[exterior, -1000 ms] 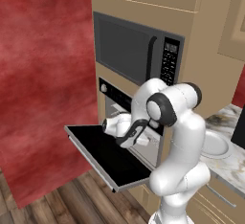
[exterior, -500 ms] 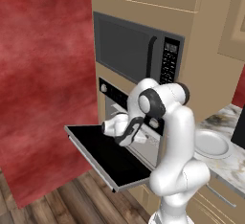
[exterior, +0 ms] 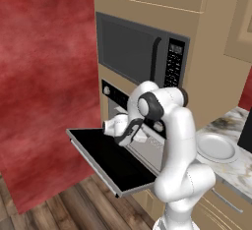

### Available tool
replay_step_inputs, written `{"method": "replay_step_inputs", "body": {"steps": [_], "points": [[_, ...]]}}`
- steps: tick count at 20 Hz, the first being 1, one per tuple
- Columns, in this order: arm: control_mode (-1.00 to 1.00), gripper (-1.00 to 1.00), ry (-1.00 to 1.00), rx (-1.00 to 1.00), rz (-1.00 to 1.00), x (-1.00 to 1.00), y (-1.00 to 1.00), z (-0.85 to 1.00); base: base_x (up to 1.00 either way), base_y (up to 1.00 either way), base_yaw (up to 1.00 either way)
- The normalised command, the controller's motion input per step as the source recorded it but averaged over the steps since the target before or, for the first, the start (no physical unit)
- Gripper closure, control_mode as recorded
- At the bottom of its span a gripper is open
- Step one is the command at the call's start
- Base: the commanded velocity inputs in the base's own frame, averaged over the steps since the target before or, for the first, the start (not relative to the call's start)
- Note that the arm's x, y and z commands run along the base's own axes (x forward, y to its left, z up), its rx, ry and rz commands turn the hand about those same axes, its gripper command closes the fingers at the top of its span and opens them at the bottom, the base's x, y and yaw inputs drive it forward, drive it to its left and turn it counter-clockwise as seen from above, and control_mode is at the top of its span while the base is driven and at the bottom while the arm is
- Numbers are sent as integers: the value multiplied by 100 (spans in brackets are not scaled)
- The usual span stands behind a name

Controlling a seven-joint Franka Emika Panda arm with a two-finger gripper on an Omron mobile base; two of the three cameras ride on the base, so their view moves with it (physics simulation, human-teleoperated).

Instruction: Take the baked cake out of the oven and place it on the plate for cooling. Then close the oven door.

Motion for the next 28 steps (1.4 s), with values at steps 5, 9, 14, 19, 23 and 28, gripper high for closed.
{"method": "replay_step_inputs", "body": {"steps": [5,9,14,19,23,28], "points": [[-100,-100,0,0,0,8,-2,-14,0,0,0],[-100,-100,0,0,0,39,-3,-37,0,0,0],[-100,-100,-1,0,2,18,-6,-16,0,0,0],[-100,-100,0,0,0,46,-21,-22,0,0,0],[-100,-100,0,0,0,65,-27,-47,0,0,0],[-100,-100,0,0,0,60,-23,-67,0,0,0]]}}
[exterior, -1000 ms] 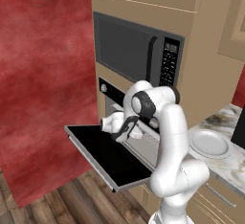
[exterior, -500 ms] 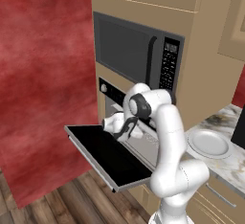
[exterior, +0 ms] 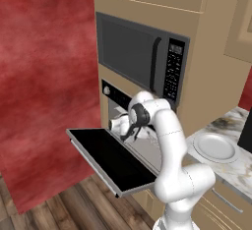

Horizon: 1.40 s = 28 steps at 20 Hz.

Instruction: Take the baked cake out of the oven and place it on the plate for cooling. Then close the oven door.

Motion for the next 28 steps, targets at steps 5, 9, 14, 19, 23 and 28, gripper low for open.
{"method": "replay_step_inputs", "body": {"steps": [5,9,14,19,23,28], "points": [[-100,-100,0,5,0,45,-27,-61,0,0,0],[-100,-100,15,13,0,-23,-19,-99,0,0,0],[-100,-100,26,14,3,-80,0,-100,0,0,0],[-100,-100,30,16,12,-100,15,-100,0,0,0],[-100,-100,25,10,16,-100,49,-100,0,0,0],[-100,-100,22,6,14,-100,72,-100,0,0,0]]}}
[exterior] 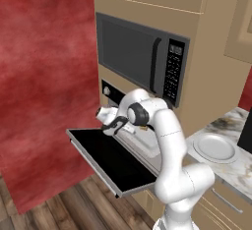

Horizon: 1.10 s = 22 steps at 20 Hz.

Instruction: Take the baked cake out of the oven and place it on the plate for cooling. Then close the oven door.

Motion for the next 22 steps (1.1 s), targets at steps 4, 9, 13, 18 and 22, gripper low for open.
{"method": "replay_step_inputs", "body": {"steps": [4,9,13,18,22], "points": [[-100,-100,19,2,13,-100,87,-100,0,0,0],[-100,-100,17,0,13,-100,99,-100,0,0,0],[-100,-100,18,1,12,-100,97,-100,0,0,0],[-100,-100,17,4,9,-100,92,-88,0,0,0],[-100,-100,-17,2,-1,-64,8,36,0,0,0]]}}
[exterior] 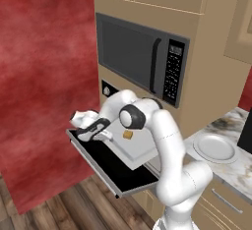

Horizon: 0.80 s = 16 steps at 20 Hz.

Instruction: Take the baked cake out of the oven and place it on the plate for cooling. Then close the oven door.

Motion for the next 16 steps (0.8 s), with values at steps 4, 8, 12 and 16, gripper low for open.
{"method": "replay_step_inputs", "body": {"steps": [4,8,12,16], "points": [[-100,-100,-68,-8,-16,-56,-19,63,0,0,0],[-100,-100,-68,-16,-21,-24,-22,20,0,0,0],[-100,-100,-62,-12,-24,-3,-45,0,0,0,0],[-100,-100,-28,-1,-23,6,-29,28,0,0,0]]}}
